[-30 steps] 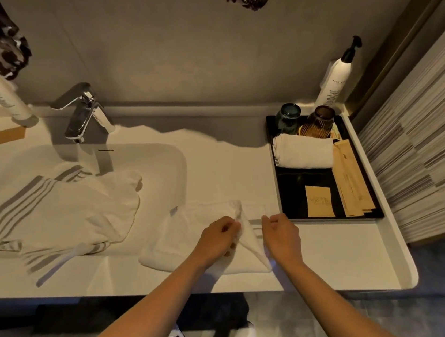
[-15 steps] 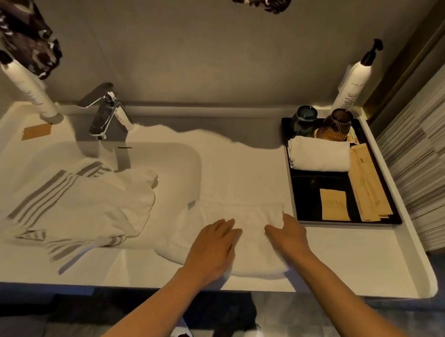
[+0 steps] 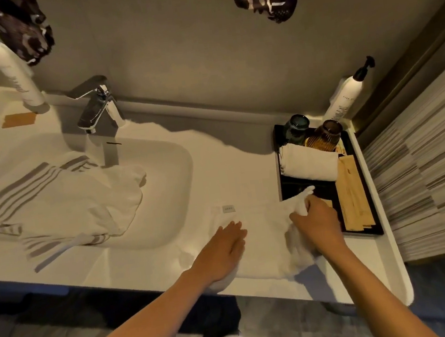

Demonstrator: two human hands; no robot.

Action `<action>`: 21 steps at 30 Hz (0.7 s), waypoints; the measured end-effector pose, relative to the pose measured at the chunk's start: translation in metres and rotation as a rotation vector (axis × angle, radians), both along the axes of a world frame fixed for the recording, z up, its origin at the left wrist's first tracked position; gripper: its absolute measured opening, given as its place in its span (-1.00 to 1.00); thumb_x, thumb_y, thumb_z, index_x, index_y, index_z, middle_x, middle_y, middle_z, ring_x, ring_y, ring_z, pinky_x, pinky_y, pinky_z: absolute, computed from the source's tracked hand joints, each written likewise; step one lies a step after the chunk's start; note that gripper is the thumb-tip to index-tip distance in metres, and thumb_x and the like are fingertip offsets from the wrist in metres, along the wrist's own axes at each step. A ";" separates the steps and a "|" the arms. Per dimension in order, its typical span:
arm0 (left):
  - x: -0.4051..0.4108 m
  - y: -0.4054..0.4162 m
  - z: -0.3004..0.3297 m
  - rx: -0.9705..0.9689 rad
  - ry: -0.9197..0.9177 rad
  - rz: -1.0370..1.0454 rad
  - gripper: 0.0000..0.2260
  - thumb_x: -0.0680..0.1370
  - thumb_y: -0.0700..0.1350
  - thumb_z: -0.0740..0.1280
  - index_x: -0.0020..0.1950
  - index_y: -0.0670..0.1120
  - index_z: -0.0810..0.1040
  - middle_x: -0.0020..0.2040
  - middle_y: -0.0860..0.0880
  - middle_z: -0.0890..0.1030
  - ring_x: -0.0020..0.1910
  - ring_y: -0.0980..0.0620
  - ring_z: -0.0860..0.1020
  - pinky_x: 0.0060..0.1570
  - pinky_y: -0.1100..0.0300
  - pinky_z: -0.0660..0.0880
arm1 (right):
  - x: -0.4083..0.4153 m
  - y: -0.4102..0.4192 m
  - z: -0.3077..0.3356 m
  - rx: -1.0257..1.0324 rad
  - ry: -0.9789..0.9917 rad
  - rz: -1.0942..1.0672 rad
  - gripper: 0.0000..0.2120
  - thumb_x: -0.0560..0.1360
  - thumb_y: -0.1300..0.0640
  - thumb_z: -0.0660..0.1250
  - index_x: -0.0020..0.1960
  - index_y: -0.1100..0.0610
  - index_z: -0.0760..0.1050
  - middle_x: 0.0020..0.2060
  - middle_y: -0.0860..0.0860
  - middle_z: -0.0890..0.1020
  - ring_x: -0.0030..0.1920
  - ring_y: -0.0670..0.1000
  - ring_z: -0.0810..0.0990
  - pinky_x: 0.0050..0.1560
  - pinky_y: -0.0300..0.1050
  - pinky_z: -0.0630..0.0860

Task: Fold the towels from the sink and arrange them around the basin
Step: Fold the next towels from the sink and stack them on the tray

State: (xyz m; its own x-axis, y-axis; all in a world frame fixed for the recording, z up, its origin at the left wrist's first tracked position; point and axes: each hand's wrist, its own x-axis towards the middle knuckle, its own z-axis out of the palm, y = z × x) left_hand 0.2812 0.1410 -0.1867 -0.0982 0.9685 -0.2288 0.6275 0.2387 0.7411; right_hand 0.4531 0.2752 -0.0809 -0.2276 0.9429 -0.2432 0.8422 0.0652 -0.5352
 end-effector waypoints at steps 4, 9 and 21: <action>-0.019 0.016 0.032 0.034 -0.533 0.704 -0.72 0.67 -0.12 0.12 0.15 -0.06 0.62 0.09 -0.01 0.66 0.11 -0.03 0.60 -0.03 0.34 0.43 | -0.070 -0.034 -0.001 -0.310 0.281 0.171 -0.77 0.49 -0.01 0.40 -0.16 0.12 0.45 -0.31 0.05 0.62 -0.28 0.08 0.58 -0.23 0.01 0.51; -0.056 -0.014 0.028 0.211 0.112 0.578 -0.74 0.67 -0.02 0.12 0.31 -0.03 0.45 0.22 0.05 0.51 0.11 0.05 0.51 0.06 0.18 0.44 | -0.055 -0.036 -0.038 -0.097 0.183 0.332 -0.71 0.59 -0.05 0.22 -0.22 0.08 0.50 -0.33 -0.01 0.64 -0.27 -0.03 0.63 -0.18 0.03 0.60; -0.044 -0.042 -0.005 0.022 0.464 -0.394 -0.29 0.58 0.37 0.01 0.62 0.07 -0.10 0.60 0.10 -0.24 0.56 0.14 -0.29 0.52 0.12 -0.29 | -0.009 -0.065 -0.104 0.292 -0.049 0.643 -0.65 0.54 0.06 0.11 0.17 0.03 0.60 0.19 -0.03 0.58 0.16 0.02 0.51 0.13 -0.16 0.47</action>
State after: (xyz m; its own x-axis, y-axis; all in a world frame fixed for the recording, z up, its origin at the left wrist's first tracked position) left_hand 0.2374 0.0990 -0.1920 0.1839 0.9562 -0.2277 0.9243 -0.0894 0.3712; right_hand 0.4436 0.2102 -0.1845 -0.7564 0.6536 -0.0247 0.6112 0.6928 -0.3828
